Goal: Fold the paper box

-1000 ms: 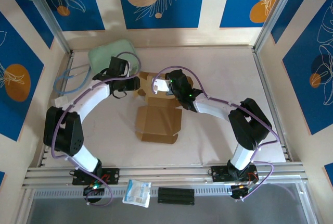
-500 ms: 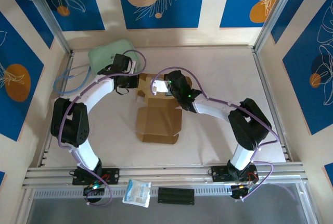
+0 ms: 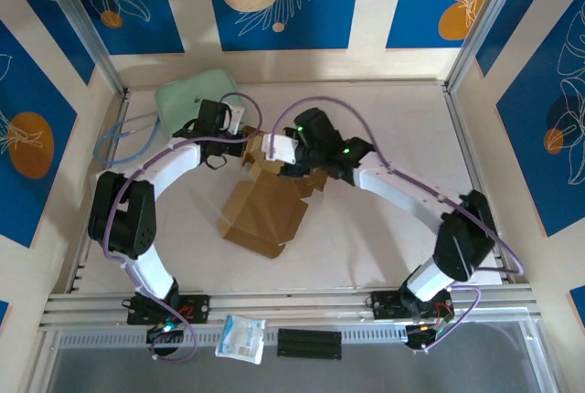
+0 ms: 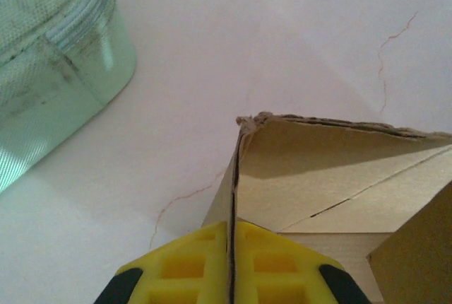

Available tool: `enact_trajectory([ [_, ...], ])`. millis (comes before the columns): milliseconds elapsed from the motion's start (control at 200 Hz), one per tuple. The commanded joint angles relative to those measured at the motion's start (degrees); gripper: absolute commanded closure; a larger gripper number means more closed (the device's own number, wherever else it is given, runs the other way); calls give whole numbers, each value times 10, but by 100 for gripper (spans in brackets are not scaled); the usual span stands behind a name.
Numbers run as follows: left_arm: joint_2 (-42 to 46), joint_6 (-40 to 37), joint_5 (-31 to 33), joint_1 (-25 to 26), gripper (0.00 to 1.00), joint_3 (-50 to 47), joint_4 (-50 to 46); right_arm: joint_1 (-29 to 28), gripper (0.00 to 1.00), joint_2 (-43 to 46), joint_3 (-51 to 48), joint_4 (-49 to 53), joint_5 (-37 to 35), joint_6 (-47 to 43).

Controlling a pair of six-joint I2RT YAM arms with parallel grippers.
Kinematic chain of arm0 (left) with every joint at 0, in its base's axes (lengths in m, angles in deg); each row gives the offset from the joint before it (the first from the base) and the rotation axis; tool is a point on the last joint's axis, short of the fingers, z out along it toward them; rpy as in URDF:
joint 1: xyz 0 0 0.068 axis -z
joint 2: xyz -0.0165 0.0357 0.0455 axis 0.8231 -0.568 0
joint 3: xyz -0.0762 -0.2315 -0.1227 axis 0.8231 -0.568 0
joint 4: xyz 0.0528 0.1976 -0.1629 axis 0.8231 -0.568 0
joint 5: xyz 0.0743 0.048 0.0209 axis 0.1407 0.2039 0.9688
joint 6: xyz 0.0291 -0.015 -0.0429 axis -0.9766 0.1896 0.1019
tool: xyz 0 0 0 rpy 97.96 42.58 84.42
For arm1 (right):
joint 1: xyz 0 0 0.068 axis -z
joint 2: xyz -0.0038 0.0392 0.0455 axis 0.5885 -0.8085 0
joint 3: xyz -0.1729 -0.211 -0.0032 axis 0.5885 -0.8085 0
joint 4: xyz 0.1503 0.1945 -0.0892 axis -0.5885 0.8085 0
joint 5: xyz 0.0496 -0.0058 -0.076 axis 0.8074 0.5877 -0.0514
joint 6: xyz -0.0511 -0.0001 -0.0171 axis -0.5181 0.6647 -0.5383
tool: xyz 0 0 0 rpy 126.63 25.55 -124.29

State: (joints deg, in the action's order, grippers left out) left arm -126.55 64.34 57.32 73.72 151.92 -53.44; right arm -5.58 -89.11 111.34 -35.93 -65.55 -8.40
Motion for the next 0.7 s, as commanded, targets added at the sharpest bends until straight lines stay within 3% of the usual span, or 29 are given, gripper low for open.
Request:
enact_trajectory([
  [0, 31, -20, -25, -4, 100, -23, 43, 61, 21, 44, 38, 70, 187, 153],
  [110, 42, -19, -31, -4, 100, -40, 62, 138, 0, 46, 63, 55, 289, 286],
  [250, 47, -18, -44, -3, 100, -52, 73, 209, 1, -18, 145, 115, 359, 408],
  [415, 48, -16, -52, -2, 100, -58, 79, 249, 5, -132, 256, 229, 396, 463],
  [695, 47, -14, -57, -2, 100, -56, 73, 216, 12, -244, 328, 309, 405, 434],
])
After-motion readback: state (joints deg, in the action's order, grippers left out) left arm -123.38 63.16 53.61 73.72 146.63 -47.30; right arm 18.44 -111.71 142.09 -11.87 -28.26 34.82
